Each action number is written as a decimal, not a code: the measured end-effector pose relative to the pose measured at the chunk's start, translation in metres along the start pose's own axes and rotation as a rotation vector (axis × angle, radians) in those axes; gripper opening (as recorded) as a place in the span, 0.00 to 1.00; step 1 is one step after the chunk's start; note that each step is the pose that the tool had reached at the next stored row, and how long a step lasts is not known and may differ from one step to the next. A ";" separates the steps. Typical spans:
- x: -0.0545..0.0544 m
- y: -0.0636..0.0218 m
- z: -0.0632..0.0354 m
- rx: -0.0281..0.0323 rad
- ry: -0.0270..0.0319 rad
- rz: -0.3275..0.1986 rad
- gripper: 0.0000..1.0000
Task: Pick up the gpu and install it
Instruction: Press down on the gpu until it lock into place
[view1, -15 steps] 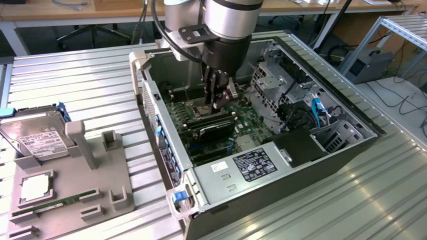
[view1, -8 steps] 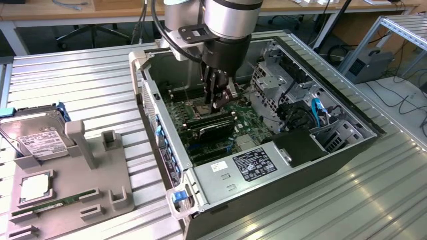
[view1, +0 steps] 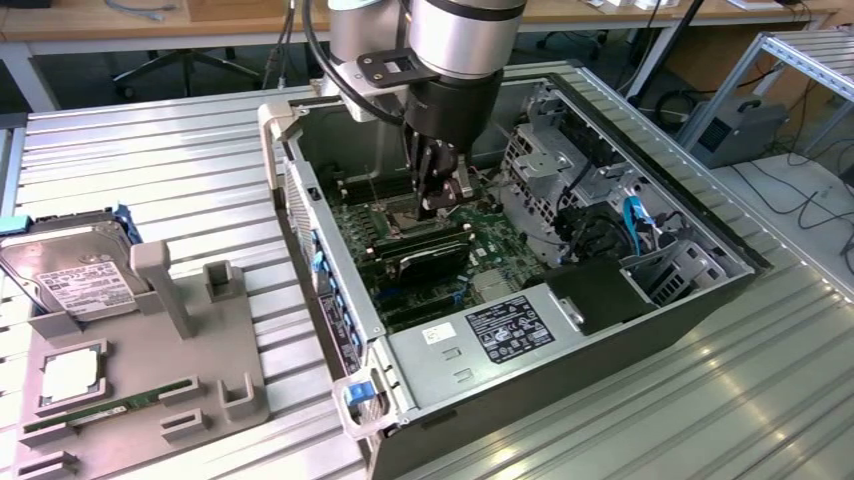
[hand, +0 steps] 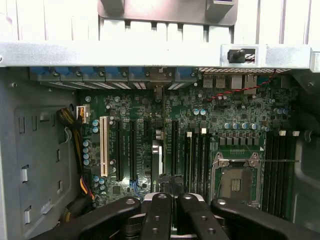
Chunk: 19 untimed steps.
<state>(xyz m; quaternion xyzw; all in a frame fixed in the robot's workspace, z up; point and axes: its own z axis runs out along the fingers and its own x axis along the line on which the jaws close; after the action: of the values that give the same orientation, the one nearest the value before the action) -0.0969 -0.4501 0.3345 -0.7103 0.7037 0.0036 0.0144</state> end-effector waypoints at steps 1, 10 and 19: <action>0.000 0.0000 0.0000 0.0000 0.0000 0.000 0.13; -0.003 -0.0030 0.0219 0.0000 0.0001 0.000 0.11; 0.000 -0.0025 0.0411 0.0000 0.0006 0.000 0.11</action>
<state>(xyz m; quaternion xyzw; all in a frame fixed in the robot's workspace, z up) -0.0938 -0.4489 0.2935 -0.7103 0.7038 0.0034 0.0141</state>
